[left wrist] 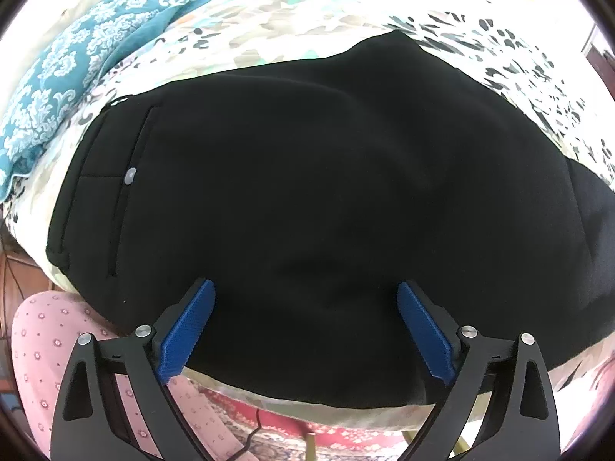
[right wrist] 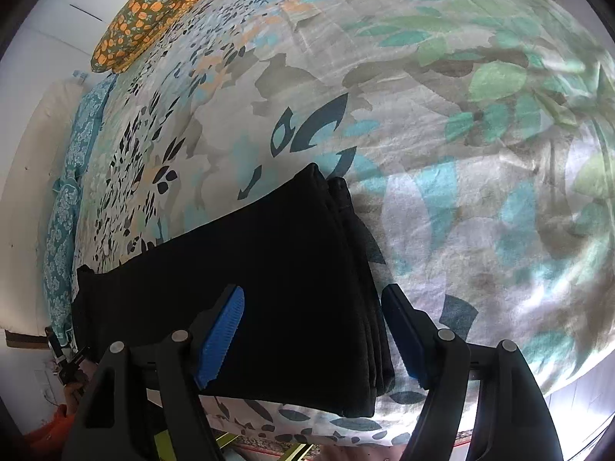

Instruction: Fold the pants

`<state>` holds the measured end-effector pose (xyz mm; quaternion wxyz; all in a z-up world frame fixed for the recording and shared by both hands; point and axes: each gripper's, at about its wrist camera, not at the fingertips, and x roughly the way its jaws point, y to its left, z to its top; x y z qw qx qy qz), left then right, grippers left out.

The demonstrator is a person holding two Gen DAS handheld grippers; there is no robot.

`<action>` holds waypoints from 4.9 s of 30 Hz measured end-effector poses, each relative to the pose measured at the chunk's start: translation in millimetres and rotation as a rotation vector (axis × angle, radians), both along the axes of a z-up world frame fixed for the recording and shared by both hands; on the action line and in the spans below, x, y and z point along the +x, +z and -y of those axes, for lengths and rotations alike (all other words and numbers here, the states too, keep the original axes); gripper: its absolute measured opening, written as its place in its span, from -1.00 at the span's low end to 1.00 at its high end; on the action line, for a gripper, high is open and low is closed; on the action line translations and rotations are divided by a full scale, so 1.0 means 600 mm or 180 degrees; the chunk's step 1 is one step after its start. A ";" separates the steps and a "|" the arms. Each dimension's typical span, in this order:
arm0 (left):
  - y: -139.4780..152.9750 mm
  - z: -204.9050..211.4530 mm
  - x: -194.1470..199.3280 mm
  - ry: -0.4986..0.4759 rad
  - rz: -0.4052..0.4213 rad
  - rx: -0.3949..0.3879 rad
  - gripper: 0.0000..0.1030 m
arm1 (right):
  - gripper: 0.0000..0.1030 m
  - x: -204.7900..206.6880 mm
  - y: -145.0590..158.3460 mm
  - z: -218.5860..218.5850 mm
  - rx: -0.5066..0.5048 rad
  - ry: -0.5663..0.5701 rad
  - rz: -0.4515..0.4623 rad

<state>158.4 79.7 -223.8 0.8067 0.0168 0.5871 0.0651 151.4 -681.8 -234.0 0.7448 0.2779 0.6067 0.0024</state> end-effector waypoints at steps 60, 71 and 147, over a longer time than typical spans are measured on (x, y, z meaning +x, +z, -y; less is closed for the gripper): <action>0.026 0.136 0.002 -0.1108 0.0128 -0.1273 -0.19 | 0.58 -0.085 0.166 -0.608 0.0296 0.1079 0.1686; 0.056 0.088 -0.022 -0.0832 0.0293 -0.1307 -0.96 | 0.58 -0.089 0.181 -0.634 -0.0429 0.1233 0.1863; 0.132 -0.206 0.026 0.0508 0.0995 -0.1335 0.83 | 0.66 -0.057 0.129 -0.661 -0.0677 0.1200 0.1613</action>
